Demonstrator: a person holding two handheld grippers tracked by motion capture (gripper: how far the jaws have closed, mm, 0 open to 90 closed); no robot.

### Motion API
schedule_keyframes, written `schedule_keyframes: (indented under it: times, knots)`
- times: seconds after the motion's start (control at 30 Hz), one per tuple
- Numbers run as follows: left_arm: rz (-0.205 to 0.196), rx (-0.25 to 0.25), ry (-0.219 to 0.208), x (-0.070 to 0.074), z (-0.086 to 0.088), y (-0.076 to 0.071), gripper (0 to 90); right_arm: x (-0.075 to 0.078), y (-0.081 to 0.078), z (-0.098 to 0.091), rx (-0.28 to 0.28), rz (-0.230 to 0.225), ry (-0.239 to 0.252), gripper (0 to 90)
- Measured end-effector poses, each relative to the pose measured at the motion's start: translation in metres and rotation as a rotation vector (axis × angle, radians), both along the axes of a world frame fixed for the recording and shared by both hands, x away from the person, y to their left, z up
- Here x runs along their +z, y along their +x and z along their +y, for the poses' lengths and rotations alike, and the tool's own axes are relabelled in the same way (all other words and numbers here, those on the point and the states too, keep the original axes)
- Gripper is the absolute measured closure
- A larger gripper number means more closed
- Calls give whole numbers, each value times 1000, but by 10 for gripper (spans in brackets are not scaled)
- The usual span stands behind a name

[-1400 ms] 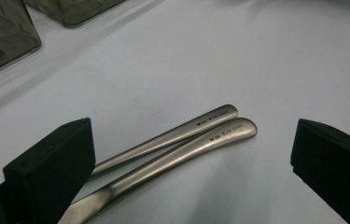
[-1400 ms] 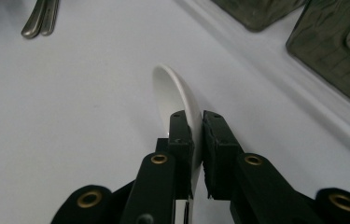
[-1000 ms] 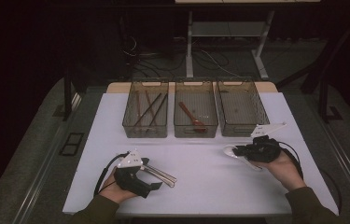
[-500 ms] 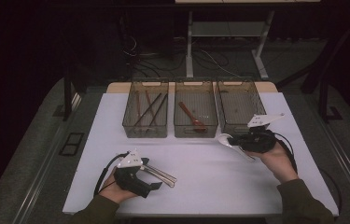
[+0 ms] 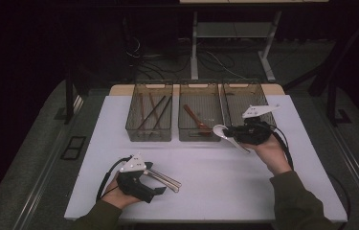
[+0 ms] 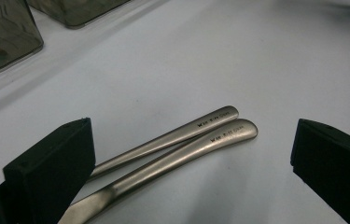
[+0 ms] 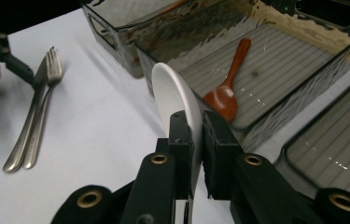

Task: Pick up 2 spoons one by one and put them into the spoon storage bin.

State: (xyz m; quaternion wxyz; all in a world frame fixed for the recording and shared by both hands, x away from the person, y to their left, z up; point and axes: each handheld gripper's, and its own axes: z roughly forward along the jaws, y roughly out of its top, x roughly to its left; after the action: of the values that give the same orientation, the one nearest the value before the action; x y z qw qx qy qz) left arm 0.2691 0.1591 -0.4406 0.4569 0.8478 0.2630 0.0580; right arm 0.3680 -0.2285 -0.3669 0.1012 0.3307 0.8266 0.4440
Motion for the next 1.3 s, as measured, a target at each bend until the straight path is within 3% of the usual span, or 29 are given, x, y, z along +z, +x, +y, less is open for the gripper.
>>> schedule_keyframes:
  times: [0.13, 0.27, 0.63, 0.87, 1.07, 1.3]
  knots:
    - [2, -3, -5, 0, -1, 0, 0, 11, 12, 13, 7, -14, -21, 827]
    - [0, -4, -11, 0, -1, -1, 0, 20, 23, 24, 7, -27, 8, 827]
    - [0, -2, -20, 1, -1, -1, 0, 26, 61, 51, -38, -28, 9, 827]
    - [-7, -7, -29, 2, -1, -1, 0, 17, 81, 66, -56, -12, -2, 827]
    - [-15, -15, -12, 2, -1, -1, 0, 3, 93, 71, -67, 8, -19, 827]
    - [-14, -12, -14, 1, -1, -1, 0, -11, 95, 77, -66, 49, -60, 826]
